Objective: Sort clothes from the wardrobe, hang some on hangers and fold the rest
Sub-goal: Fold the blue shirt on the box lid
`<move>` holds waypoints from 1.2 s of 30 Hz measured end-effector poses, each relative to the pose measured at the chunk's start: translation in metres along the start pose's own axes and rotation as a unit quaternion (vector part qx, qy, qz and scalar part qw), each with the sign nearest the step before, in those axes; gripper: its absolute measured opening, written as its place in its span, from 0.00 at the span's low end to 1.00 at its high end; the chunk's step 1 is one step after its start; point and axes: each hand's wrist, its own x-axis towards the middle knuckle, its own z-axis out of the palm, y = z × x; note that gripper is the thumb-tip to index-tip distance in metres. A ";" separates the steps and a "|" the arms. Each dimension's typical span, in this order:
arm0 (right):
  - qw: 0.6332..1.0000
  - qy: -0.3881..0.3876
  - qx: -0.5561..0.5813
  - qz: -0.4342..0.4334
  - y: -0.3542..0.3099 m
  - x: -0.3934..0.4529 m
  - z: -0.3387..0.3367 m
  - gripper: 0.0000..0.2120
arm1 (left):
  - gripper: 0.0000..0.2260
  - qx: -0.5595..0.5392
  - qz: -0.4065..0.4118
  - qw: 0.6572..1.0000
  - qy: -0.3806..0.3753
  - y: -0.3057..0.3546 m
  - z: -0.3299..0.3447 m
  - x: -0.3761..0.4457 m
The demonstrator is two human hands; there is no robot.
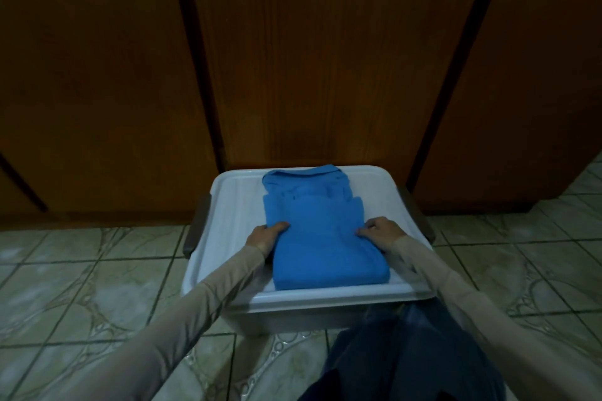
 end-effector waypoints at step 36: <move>0.960 0.044 0.275 -0.034 -0.045 0.091 -0.031 0.17 | 0.19 -0.007 0.042 0.999 0.033 0.088 0.001 0.076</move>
